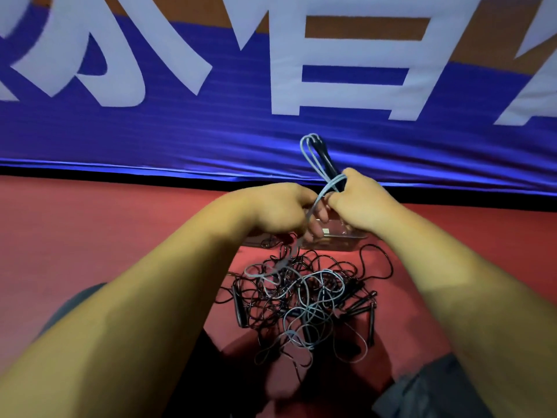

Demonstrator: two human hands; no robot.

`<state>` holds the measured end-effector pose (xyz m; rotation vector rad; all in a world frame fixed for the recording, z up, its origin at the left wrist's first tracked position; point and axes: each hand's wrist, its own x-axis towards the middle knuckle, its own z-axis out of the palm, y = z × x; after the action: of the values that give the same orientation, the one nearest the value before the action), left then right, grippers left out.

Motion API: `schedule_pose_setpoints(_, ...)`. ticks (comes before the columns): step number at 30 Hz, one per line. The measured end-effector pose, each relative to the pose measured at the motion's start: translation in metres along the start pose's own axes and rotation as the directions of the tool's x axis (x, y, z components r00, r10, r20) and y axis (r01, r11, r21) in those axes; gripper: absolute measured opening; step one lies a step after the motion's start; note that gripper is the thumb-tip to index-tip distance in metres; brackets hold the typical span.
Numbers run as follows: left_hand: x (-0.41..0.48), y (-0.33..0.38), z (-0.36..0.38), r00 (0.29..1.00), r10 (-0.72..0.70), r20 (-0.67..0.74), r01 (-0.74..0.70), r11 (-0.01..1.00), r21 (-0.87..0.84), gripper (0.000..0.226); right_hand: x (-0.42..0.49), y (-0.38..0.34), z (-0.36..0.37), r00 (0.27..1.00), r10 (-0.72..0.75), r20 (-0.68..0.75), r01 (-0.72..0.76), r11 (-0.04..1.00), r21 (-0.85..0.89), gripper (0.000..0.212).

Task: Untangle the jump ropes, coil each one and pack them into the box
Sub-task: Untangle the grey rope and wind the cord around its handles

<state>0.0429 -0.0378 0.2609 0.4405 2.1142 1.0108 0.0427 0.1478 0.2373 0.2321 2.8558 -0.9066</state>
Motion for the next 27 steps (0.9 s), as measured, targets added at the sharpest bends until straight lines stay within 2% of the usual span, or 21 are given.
schedule_pose_setpoints(3, -0.003, -0.001, -0.008, 0.992, 0.106, 0.072, -0.097, 0.989, -0.115, 0.037, -0.003, 0.000, -0.006, 0.998, -0.035, -0.055, 0.036, 0.999, 0.022, 0.019)
schedule_pose_setpoints(7, -0.009, 0.003, -0.017, 0.978, 0.205, -0.019, -0.206, 0.978, -0.030, 0.023, -0.007, 0.004, -0.010, 0.997, -0.066, -0.036, 0.070, 0.992, 0.103, 0.015)
schedule_pose_setpoints(10, -0.010, 0.004, -0.017, 0.967, 0.252, -0.042, -0.251, 0.967, 0.035, 0.018, -0.009, 0.006, -0.012, 0.993, -0.104, -0.061, 0.108, 0.991, 0.076, 0.019)
schedule_pose_setpoints(14, -0.016, 0.013, -0.013, 0.939, 0.343, -0.028, -0.344, 0.939, -0.025, 0.018, -0.008, 0.006, -0.013, 0.996, -0.077, -0.043, 0.082, 0.985, 0.149, 0.014)
schedule_pose_setpoints(18, -0.024, 0.021, -0.006, 0.943, 0.332, -0.025, -0.332, 0.932, -0.149, 0.020, -0.008, 0.004, -0.009, 0.997, -0.040, -0.065, 0.056, 0.964, 0.259, 0.009)
schedule_pose_setpoints(20, -0.025, 0.021, -0.006, 0.939, 0.345, 0.002, -0.342, 0.932, -0.123, 0.018, -0.005, 0.004, -0.009, 0.997, -0.026, -0.077, 0.044, 0.972, 0.232, 0.005)
schedule_pose_setpoints(22, -0.026, 0.023, -0.004, 0.940, 0.341, 0.006, -0.338, 0.934, -0.112, 0.007, -0.003, 0.005, -0.010, 0.998, -0.006, -0.060, 0.021, 0.970, 0.243, 0.009)
schedule_pose_setpoints(25, -0.024, 0.024, -0.004, 0.949, 0.311, -0.044, -0.314, 0.944, -0.099, 0.026, -0.001, 0.008, -0.010, 0.999, 0.026, -0.036, -0.014, 0.956, 0.295, 0.013)
schedule_pose_setpoints(27, -0.021, 0.020, -0.005, 0.955, 0.288, -0.075, -0.293, 0.955, -0.058, 0.034, -0.001, 0.008, -0.007, 0.999, 0.052, -0.003, -0.046, 0.913, 0.405, 0.015)
